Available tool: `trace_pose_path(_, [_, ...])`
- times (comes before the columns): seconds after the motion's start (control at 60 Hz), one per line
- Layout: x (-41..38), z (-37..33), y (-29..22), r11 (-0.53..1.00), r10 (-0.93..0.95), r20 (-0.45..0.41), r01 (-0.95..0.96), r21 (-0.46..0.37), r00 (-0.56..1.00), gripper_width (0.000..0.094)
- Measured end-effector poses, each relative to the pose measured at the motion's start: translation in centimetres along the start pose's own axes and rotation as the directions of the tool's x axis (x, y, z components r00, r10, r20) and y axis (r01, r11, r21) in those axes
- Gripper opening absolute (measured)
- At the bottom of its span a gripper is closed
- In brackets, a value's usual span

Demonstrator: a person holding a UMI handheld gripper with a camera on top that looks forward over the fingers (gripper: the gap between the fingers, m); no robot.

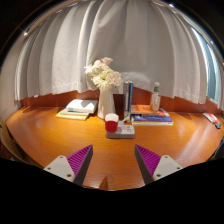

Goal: Unplug charger

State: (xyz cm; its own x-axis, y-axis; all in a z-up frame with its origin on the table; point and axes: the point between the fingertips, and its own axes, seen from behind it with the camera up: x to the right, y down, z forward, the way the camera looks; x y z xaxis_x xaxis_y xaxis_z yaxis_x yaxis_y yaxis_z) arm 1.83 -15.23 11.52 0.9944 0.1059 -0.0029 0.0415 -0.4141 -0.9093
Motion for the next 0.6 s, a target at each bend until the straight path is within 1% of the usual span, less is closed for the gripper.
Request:
trace_pose_path(0.083, [-1.6,5.2,-1.2,1.000,-0.014,0.024,0.013,0.005,1.000,0.0858])
trace_pose_path(0.167, [-2.2,9.4,-2.5,1.000,-0.019,0.025,0.019,0.011,1.000,0.0859])
trace_pose_path(0.267, [-1.8,14.1,-3.3,1.000,-0.019,-0.002,0.019,0.007,1.000,0.0860])
trace_pose_path(0.35, [-1.1,17.5,-3.8,0.999,-0.028,-0.026,0.029,0.014,0.999,0.0838])
trace_pose_path(0.4, [-1.0,19.3,-3.9,0.999,-0.030,-0.024,0.030,0.018,0.999,0.0828])
trace_pose_path(0.433, [-0.8,20.3,-4.2,0.999,-0.025,-0.024,0.026,0.027,0.999,0.0792])
trace_pose_path(0.517, [-0.8,22.7,-4.6,0.999,-0.018,-0.013,0.019,0.042,1.000,0.0649])
trace_pose_path(0.567, [-0.4,23.9,-4.2,1.000,-0.013,-0.025,0.013,0.018,1.000,0.0492])
trace_pose_path(0.6, [-0.5,24.0,-4.6,1.000,0.004,-0.024,-0.003,0.021,1.000,0.0490])
